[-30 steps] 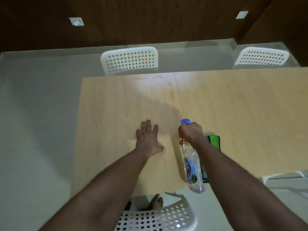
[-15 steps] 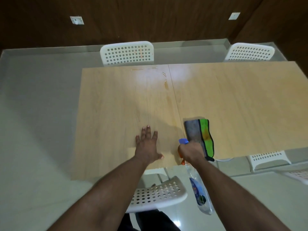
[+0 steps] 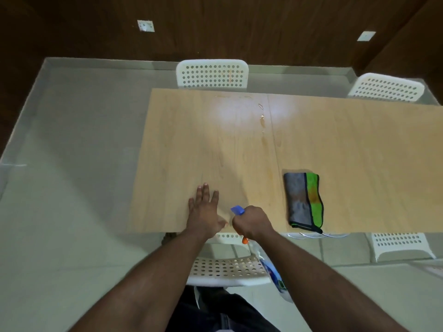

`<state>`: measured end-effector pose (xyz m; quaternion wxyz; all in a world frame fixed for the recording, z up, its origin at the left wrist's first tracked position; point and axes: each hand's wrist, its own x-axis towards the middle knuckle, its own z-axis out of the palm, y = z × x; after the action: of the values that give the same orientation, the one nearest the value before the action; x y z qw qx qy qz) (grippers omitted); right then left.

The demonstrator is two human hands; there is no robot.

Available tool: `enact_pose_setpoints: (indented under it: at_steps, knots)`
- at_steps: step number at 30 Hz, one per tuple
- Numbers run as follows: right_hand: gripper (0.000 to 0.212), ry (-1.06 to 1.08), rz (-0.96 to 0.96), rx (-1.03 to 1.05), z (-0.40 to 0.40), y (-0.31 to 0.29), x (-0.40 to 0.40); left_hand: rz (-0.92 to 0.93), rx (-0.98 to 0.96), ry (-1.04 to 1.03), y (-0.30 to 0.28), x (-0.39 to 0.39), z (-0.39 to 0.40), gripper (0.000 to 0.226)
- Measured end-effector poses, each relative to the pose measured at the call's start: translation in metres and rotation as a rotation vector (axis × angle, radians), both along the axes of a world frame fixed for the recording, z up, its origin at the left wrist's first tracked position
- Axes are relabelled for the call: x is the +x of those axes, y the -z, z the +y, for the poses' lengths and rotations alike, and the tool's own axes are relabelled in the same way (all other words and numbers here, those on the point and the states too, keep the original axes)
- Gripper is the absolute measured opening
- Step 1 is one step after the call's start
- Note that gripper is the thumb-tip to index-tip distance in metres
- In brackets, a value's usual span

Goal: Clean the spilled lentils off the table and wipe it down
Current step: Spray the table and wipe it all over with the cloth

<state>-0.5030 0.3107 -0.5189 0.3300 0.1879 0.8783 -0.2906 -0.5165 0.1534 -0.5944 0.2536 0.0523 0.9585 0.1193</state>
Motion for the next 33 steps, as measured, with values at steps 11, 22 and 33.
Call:
enact_pose_setpoints:
  at_steps: [11,22,33]
  knots:
    - [0.015,-0.323,-0.045,-0.061,-0.128,-0.013,-0.021,0.019,-0.030,-0.282,0.009,0.017,-0.122,0.126]
    - [0.016,-0.344,-0.007,-0.058,-0.219,-0.010,-0.082,0.026,0.011,-0.334,0.014,-0.018,-0.198,0.123]
    - [0.023,-0.131,0.125,-0.041,-0.248,-0.003,-0.209,0.054,0.105,-0.202,0.014,-0.122,-0.219,0.123]
